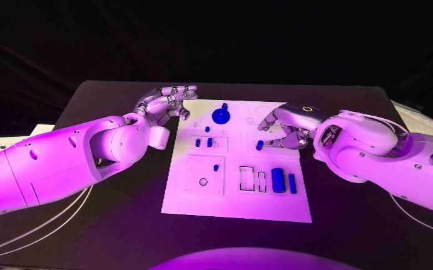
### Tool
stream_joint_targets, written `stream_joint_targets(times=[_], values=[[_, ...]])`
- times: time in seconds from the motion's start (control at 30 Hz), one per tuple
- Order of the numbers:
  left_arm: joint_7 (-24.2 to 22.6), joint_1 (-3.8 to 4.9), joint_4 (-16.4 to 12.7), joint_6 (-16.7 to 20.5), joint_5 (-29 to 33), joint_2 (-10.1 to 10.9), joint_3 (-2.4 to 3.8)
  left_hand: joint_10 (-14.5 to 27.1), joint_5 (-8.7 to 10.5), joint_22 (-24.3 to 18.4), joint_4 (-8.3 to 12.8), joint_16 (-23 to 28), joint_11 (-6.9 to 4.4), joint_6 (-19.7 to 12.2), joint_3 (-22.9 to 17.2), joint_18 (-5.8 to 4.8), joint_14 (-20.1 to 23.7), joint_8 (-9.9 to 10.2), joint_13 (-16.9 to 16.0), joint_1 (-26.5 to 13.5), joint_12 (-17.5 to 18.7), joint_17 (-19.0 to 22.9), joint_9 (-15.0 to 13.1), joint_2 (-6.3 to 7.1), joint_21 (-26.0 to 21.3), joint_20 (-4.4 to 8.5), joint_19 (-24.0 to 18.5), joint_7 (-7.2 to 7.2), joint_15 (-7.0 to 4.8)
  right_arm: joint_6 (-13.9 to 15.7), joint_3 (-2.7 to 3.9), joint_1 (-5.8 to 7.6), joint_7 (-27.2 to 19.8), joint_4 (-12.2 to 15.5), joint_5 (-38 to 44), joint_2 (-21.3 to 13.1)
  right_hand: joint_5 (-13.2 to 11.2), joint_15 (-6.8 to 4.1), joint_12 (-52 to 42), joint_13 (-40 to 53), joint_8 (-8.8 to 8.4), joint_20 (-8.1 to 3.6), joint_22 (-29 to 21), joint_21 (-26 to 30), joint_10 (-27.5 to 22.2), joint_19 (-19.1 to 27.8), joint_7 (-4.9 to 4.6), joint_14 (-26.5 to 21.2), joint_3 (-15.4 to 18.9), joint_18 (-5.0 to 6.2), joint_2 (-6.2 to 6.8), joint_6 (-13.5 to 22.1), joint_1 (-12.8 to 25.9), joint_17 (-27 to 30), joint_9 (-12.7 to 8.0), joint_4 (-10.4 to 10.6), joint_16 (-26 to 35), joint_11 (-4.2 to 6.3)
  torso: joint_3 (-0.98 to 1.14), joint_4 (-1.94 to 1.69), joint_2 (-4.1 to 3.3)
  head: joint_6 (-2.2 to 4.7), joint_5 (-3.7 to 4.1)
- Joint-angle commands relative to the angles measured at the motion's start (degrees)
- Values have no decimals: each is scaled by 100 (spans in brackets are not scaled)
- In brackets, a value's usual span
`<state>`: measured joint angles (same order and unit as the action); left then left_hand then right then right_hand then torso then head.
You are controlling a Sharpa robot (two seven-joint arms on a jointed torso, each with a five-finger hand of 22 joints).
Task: Assemble the parts on the task board
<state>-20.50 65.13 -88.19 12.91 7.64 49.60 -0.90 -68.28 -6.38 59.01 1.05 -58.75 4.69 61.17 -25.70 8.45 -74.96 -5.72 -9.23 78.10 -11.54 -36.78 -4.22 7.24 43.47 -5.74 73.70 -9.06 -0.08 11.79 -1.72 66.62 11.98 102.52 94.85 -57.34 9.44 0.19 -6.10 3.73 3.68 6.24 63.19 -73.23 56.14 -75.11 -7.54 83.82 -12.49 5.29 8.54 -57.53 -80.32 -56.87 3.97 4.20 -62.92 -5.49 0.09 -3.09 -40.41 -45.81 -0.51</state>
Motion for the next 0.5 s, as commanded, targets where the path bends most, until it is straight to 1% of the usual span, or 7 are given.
stream_joint_targets(times=[0.03, 0.17, 0.3, 0.4, 0.5], values=[[-25, -8, -5, -130, -40, -7, 4, 33, -36, -5, 11, 1, 4, -21, 19, 41, 57, 1, -5, 63, -3, 5, 6, 5, -13, 8, -30, -32, 0, -301, -9, -16, 117, -30, 179, 12, 8, -41, -26, -2, 13, -36, -6, 32, -34, -10, 39, 65, 54, 74, 7, 1, -57, 7, 7, -5, 16, 11, -7, -8, -5, 8, 6], [-22, -12, -2, -136, -41, -10, 4, 33, -36, -5, 11, 1, 4, -21, 19, 41, 57, 1, -5, 63, -3, 5, 6, 5, -13, 8, -30, -32, 0, -400, -24, -31, 122, -86, 204, 72, 8, -30, -40, 1, 12, -36, -15, 39, -27, -6, 52, 64, 68, 74, -11, -2, -74, 17, 7, -2, 24, 12, -8, -11, -1, -3, 5], [-21, -14, 5, -137, -45, -9, 4, 33, -36, -5, 11, 1, 4, -21, 19, 41, 57, 1, -5, 63, -3, 5, 6, 5, -13, 8, -30, -32, 0, -535, -44, -45, 92, -136, 212, 155, 10, -14, -123, 10, 15, -27, -22, 49, 60, -6, 79, 69, 108, 72, -72, -34, -126, 21, 10, 5, 24, 15, -11, -17, -7, -6, 8], [-20, -15, 9, -136, -47, -6, 4, 33, -36, -5, 11, 1, 4, -21, 19, 41, 57, 1, -5, 63, -3, 5, 6, 5, -13, 8, -30, -32, 0, -552, -53, -69, 67, -181, 216, 222, 15, -21, -214, 13, 23, -29, -10, 44, 191, -19, 73, 72, 90, 70, -161, -92, -187, 26, 15, 4, 24, 31, -12, -9, -7, -10, -2], [-19, -16, 10, -137, -47, -5, 4, 33, -36, -5, 11, 1, 4, -21, 19, 41, 57, 1, -5, 63, -3, 5, 6, 5, -13, 8, -30, -32, 0, -553, -58, -94, 51, -225, 224, 288, -62, -16, -269, 4, 31, -28, 6, 34, 301, -34, 62, 77, 20, 65, -259, -155, -254, 18, 19, -1, 12, 35, -11, -10, -9, -15, -2]])
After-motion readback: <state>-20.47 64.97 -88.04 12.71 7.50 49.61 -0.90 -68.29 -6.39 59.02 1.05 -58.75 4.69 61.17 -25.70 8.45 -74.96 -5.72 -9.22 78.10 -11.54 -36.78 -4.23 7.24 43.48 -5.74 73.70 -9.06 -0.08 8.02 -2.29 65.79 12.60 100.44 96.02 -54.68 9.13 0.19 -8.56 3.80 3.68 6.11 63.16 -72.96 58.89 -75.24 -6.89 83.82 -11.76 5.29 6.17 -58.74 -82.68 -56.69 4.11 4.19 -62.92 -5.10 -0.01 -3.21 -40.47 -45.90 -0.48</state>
